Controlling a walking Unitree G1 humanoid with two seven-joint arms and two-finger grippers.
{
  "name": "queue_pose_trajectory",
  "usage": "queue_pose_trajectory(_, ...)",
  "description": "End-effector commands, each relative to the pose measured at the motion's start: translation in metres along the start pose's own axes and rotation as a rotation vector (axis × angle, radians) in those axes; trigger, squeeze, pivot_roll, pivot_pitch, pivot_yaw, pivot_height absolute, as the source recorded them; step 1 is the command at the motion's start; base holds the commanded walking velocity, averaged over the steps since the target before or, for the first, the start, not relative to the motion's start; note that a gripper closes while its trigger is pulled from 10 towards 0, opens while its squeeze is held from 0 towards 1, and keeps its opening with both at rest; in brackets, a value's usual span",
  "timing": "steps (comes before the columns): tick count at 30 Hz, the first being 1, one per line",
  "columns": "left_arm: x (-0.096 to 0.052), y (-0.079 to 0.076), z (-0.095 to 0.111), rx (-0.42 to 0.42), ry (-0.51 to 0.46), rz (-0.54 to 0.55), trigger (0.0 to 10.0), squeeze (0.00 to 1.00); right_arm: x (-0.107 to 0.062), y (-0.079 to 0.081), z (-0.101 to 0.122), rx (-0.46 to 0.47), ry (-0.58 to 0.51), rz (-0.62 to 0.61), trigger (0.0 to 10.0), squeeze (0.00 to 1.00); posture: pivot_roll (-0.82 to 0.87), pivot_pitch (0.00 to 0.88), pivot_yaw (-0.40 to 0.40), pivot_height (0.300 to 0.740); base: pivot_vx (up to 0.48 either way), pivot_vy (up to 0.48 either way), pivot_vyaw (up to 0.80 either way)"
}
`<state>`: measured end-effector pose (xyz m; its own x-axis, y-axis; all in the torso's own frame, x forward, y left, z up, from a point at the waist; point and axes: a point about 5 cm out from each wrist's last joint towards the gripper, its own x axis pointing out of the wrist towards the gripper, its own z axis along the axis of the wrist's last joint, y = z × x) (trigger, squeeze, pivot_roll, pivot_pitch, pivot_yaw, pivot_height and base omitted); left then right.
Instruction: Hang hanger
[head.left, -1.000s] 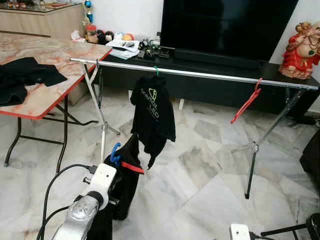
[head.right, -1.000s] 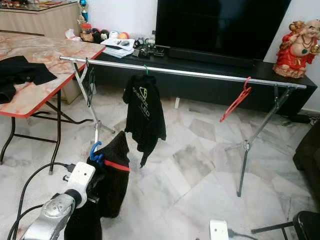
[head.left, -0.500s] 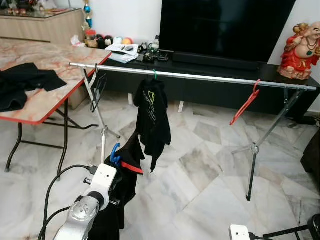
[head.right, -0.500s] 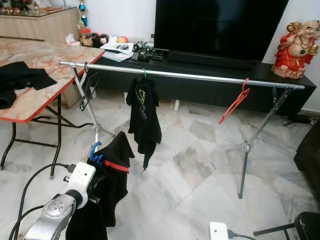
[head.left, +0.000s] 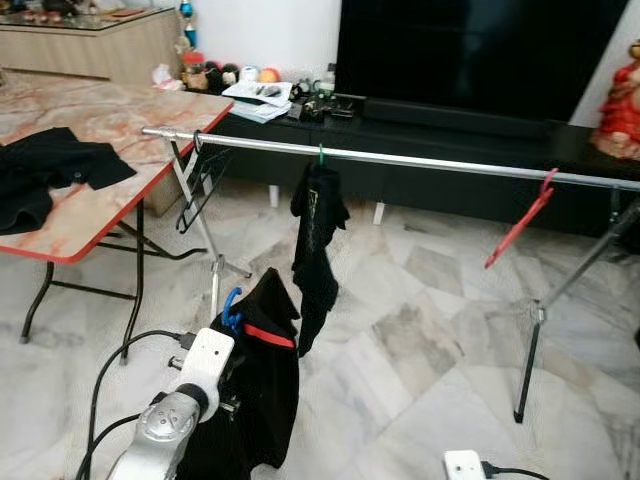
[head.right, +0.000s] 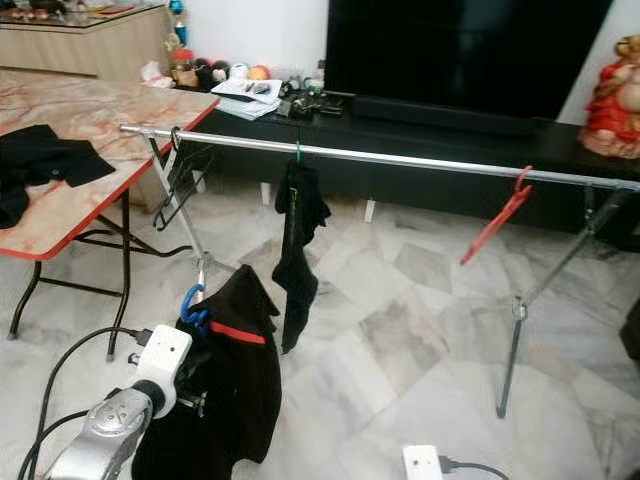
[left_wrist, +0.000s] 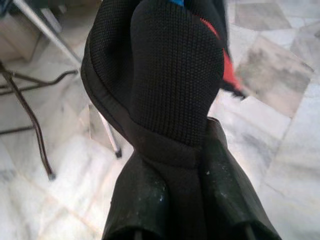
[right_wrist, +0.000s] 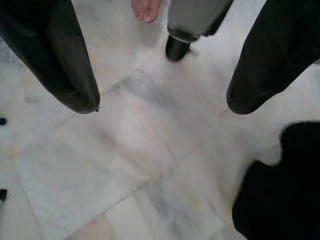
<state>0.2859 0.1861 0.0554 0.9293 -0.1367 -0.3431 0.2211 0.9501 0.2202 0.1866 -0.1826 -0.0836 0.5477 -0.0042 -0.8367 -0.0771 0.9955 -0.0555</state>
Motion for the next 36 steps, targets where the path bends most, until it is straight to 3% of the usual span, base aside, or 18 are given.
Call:
queue_pose_trajectory(1,0.002,-0.004,0.010,-0.001,-0.040,-0.009,10.0,0.00,-0.002,-0.006,-0.012,0.003,0.032,-0.020,10.0,0.00,0.14,0.000,-0.042,0.740,0.390,0.000,0.80)
queue_pose_trajectory(13,0.002,-0.003,0.009,0.010,-0.029,0.002,10.0,0.00,-0.002,0.001,-0.014,0.029,0.025,-0.004,10.0,0.00,0.14,0.000,-0.044,0.740,0.410,0.000,0.09)
queue_pose_trajectory(21,0.000,-0.005,0.006,0.049,-0.020,-0.014,10.0,0.00,-0.002,-0.001,-0.013,0.024,0.028,-0.009,10.0,0.00,0.14,0.000,-0.048,0.740,0.031,0.000,0.00)
queue_pose_trajectory(36,0.001,-0.007,0.007,0.073,-0.023,-0.021,10.0,0.00,-0.002,-0.004,-0.011,0.047,0.023,-0.045,10.0,0.00,0.14,0.000,-0.050,0.740,0.000,-0.392,0.00)
